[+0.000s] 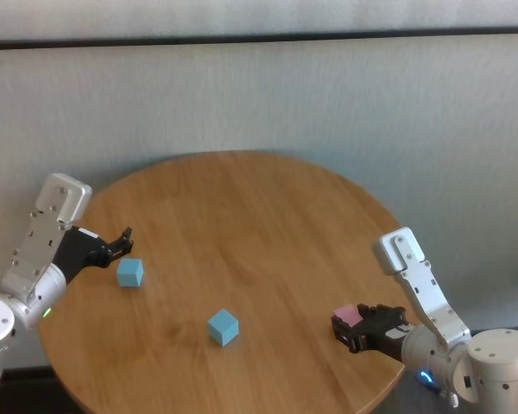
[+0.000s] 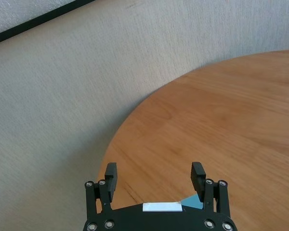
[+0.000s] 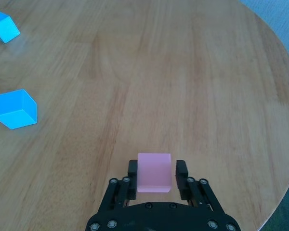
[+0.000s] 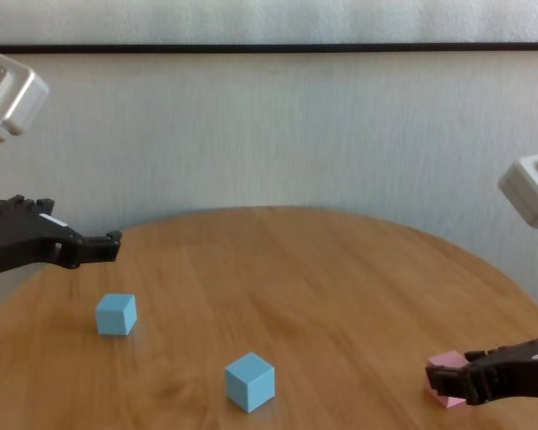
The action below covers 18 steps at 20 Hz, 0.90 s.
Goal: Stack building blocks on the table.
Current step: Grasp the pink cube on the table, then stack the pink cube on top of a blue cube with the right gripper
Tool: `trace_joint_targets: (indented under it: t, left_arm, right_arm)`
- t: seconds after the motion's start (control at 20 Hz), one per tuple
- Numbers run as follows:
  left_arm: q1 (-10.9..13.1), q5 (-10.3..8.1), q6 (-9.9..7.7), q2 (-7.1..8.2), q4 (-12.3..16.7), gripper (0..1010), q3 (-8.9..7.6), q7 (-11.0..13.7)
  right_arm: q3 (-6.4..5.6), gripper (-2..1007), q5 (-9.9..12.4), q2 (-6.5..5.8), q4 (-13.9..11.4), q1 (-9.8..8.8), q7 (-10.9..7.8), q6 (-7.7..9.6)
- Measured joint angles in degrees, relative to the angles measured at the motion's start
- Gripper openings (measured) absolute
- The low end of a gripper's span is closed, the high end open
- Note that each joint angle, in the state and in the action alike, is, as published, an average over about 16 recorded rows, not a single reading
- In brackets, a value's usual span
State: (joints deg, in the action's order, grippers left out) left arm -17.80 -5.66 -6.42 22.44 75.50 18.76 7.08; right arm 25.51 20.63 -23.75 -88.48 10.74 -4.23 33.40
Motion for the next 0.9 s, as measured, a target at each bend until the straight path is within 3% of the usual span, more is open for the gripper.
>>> trace_joint_targets:
  t: [0.35,0.9]
  left_arm:
    - [0.0,0.0,0.0,0.0,0.0,1002,0.0,0.0]
    - [0.0,0.0,0.0,0.0,0.0,1002,0.0,0.0]
  right_arm:
    - [0.13,399,-0.3,-0.11,-0.2,0.07,-0.74,-0.83]
    - [1.78,370,-2.4,-0.2,0.5,3.17,-6.98,-7.62]
